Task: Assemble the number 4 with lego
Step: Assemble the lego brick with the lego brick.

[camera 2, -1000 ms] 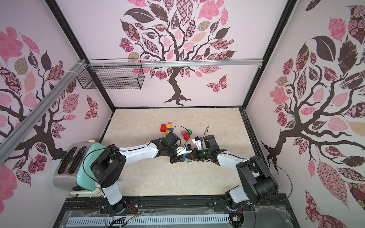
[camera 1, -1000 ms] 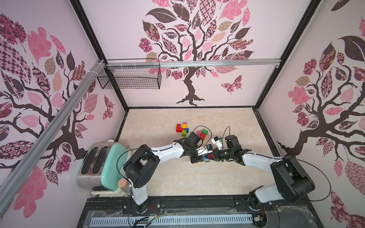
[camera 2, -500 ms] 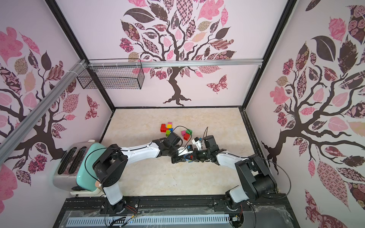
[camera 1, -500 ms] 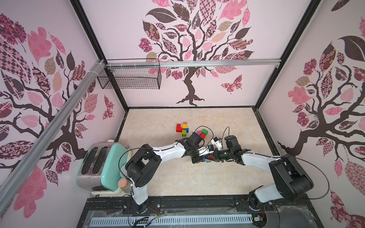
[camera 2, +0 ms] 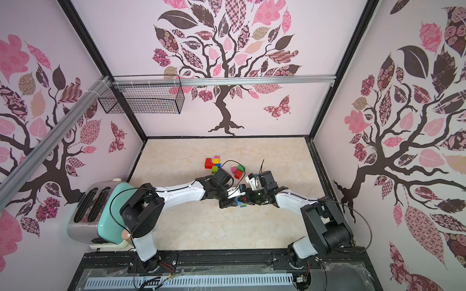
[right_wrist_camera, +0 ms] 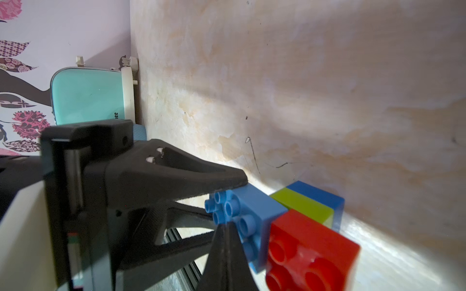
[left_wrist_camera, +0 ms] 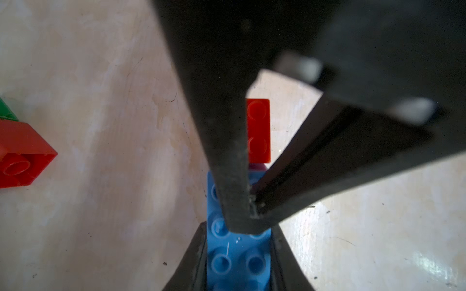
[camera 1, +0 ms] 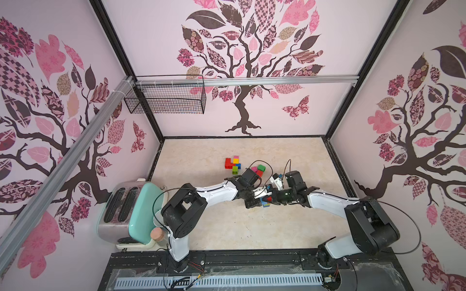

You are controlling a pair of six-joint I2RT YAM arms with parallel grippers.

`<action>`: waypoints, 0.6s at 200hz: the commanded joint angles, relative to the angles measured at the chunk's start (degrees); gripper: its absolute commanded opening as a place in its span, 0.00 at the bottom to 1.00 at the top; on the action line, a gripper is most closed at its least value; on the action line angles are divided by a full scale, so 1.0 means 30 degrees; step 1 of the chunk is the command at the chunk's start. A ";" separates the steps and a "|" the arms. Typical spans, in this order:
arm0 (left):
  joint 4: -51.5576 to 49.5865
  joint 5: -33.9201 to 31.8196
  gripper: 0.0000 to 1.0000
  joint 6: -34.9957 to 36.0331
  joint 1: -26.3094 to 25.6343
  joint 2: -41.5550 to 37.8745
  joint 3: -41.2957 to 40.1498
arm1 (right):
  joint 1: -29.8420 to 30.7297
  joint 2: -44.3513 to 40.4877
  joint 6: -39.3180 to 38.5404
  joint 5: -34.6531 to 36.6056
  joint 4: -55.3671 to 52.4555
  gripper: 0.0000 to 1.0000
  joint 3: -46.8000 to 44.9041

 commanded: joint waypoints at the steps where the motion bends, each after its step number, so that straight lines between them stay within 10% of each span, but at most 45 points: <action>1: -0.1154 -0.0629 0.00 -0.0104 -0.0196 0.0381 0.1071 | -0.0018 0.0596 -0.0573 0.4451 -0.3088 0.00 -0.0698; 120: -0.4803 -0.4396 0.00 0.1290 -0.1397 0.1495 0.3109 | -0.0007 0.0903 -0.1516 0.4591 -0.3523 0.00 -0.1252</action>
